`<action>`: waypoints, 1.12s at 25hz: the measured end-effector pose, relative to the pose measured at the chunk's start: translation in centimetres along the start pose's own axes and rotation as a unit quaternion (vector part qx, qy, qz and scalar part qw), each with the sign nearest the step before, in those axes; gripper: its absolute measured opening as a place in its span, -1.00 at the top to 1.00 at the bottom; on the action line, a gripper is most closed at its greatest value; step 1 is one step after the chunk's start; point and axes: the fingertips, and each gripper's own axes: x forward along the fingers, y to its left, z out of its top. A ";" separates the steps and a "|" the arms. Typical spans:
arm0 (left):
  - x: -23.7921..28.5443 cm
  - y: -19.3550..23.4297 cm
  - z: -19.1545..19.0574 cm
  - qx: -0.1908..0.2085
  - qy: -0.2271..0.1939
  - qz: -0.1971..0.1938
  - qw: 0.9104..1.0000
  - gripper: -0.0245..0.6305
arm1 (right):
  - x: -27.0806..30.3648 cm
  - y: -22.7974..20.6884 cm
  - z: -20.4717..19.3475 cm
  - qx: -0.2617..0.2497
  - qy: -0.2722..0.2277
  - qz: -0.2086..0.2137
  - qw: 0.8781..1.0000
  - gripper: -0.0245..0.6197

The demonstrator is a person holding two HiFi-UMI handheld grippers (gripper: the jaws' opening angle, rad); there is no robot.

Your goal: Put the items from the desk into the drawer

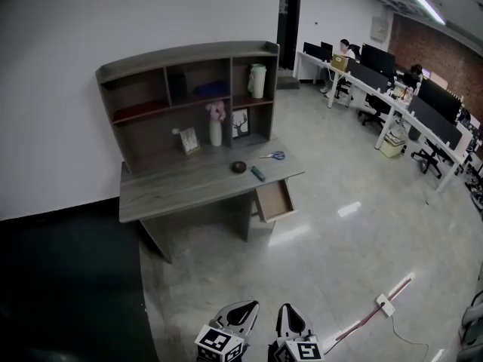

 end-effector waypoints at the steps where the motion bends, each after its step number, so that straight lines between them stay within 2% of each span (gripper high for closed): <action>1: 0.5 0.7 0.4 0.000 0.000 0.003 1.000 0.90 | 0.9 0.0 0.2 -0.002 0.002 0.001 1.000 0.91; 15: 6.2 8.7 4.7 0.013 0.000 0.004 1.000 0.90 | 11.4 -0.4 3.4 -0.012 0.004 0.013 1.000 0.91; 22: 6.4 12.7 5.2 -0.001 0.003 0.014 1.000 0.90 | 14.8 1.3 2.4 -0.008 0.019 0.021 1.000 0.91; 28: 5.5 14.5 5.3 -0.004 0.008 0.025 1.000 0.90 | 15.6 2.1 1.9 -0.004 0.029 0.021 0.999 0.91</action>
